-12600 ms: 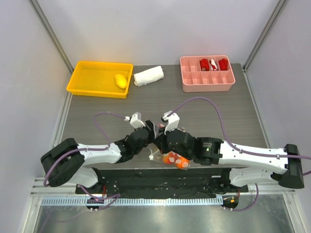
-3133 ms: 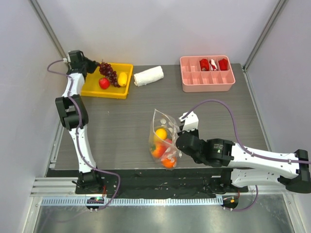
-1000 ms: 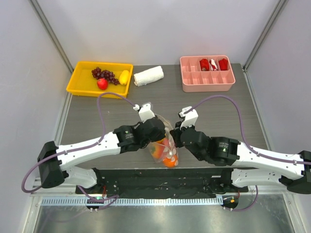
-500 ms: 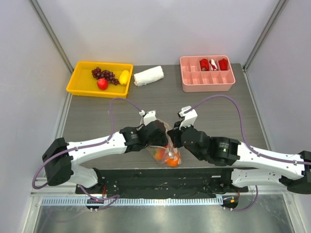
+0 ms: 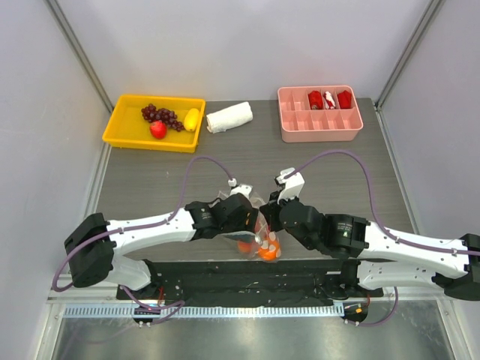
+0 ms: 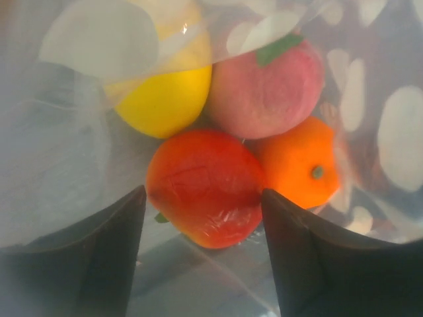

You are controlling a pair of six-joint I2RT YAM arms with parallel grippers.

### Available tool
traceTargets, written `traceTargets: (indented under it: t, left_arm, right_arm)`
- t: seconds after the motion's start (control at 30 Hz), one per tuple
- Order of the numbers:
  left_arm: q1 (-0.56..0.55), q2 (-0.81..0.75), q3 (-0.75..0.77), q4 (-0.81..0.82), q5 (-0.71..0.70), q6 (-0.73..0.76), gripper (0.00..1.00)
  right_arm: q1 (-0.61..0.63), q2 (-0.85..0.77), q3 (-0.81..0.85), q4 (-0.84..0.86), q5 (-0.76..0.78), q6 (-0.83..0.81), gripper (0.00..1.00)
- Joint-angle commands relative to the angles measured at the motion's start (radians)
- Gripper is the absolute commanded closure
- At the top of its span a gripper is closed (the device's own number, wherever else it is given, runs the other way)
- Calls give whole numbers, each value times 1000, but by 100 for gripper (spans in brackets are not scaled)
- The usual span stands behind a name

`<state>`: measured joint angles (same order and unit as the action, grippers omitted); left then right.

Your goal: Open the zip-top bag and remove the fake food

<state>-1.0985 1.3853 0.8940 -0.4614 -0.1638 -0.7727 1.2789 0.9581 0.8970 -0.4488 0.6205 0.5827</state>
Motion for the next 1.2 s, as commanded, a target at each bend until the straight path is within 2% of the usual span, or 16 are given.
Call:
traceTargets:
  t: [0.0, 0.33, 0.53, 0.6, 0.63, 0.73, 0.87, 0.93, 1.03, 1.1, 1.13, 1.17]
  left_arm:
    - [-3, -25, -13, 17, 30, 116, 29]
    - [-14, 147, -52, 133, 127, 76, 22]
    - [-14, 158, -60, 152, 110, 41, 26]
    - [-14, 123, -49, 141, 96, 42, 33]
    - [-14, 109, -41, 112, 86, 44, 45]
    - [-14, 26, -24, 67, 44, 47, 60]
    - [-12, -116, -10, 44, -5, 65, 72]
    - [-14, -211, -26, 55, -45, 72, 83]
    - [-14, -331, -69, 159, -30, 101, 90]
    - [-14, -385, -130, 269, 33, 128, 92]
    - [-14, -406, -148, 298, 49, 136, 97]
    - [-14, -451, -180, 320, 59, 144, 99]
  right_arm:
    - [-1, 2, 5, 35, 1, 22, 99]
    - [-1, 36, -23, 44, -7, 32, 99]
    - [-1, 25, -40, 45, -5, 34, 98]
    - [-1, 21, -43, 47, -4, 35, 99]
    - [-3, 18, -43, 45, -4, 34, 99]
    - [-3, 2, -44, 41, 7, 29, 98]
    - [-3, -21, -55, 29, 51, 16, 99]
    - [-3, -28, -59, 16, 88, 3, 99]
    - [-4, -35, -60, -1, 116, -4, 98]
    - [-3, -41, -59, -2, 119, -7, 98]
    - [-3, -44, -59, -4, 119, -9, 99]
    - [-4, -45, -59, -4, 120, -14, 99]
